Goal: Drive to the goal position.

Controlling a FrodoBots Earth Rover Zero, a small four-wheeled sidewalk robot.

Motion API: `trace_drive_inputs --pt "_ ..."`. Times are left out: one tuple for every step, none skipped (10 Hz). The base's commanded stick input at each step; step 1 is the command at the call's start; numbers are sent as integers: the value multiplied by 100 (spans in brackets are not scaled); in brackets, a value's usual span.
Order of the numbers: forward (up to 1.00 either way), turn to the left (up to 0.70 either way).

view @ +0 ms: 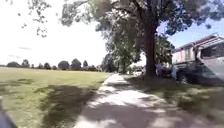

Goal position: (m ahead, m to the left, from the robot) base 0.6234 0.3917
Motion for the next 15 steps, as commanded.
trace_drive_inputs --pt "70 0" --pt "70 0" --pt "70 0" --pt "70 0" --pt "70 0" --pt "70 0" --pt "70 0" --pt "70 0" --pt "70 0" --pt "70 0" --pt "70 0" --pt "70 0" --pt "70 0" --pt "70 0" --pt "70 0"
